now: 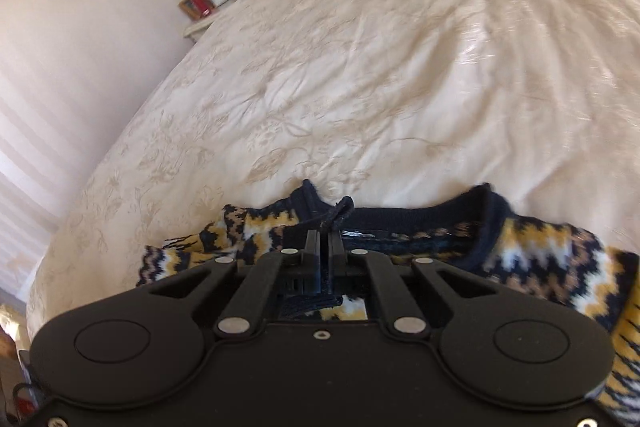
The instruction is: Fold small clothes
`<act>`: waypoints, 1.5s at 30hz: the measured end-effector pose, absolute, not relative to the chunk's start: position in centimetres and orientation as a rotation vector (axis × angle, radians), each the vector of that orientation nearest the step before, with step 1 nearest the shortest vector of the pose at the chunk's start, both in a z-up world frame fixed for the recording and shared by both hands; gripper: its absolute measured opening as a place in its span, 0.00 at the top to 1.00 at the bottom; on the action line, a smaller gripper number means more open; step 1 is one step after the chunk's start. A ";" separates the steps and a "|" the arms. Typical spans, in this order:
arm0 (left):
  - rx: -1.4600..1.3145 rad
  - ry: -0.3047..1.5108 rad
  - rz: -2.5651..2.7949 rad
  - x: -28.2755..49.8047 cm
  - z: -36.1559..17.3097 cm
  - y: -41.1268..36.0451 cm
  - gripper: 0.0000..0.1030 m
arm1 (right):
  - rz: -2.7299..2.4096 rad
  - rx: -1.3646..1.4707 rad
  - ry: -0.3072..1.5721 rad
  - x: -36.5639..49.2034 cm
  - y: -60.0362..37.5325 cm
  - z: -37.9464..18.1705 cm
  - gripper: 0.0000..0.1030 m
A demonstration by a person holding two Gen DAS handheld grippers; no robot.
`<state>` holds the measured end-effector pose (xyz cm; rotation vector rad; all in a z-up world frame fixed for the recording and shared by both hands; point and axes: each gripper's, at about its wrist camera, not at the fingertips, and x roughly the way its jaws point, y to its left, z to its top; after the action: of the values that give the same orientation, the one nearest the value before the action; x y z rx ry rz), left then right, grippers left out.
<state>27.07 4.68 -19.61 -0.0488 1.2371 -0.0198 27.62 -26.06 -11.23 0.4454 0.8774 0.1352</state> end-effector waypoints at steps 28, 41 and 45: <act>0.083 1.091 -0.102 30.0 -14.4 1.8 0.88 | -0.226 0.523 1.078 19.9 -34.2 -18.0 0.54; 0.122 1.073 -0.114 33.0 -14.5 0.9 0.88 | -0.157 0.492 1.055 20.3 -33.1 -17.5 0.90; 0.127 1.067 -0.132 33.6 -14.7 0.2 0.79 | -0.167 0.405 1.008 19.4 -33.1 -14.9 0.91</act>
<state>33.59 0.23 -14.70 0.1266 1.0674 -0.1321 19.43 -33.08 -14.87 0.4054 1.0081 -0.1671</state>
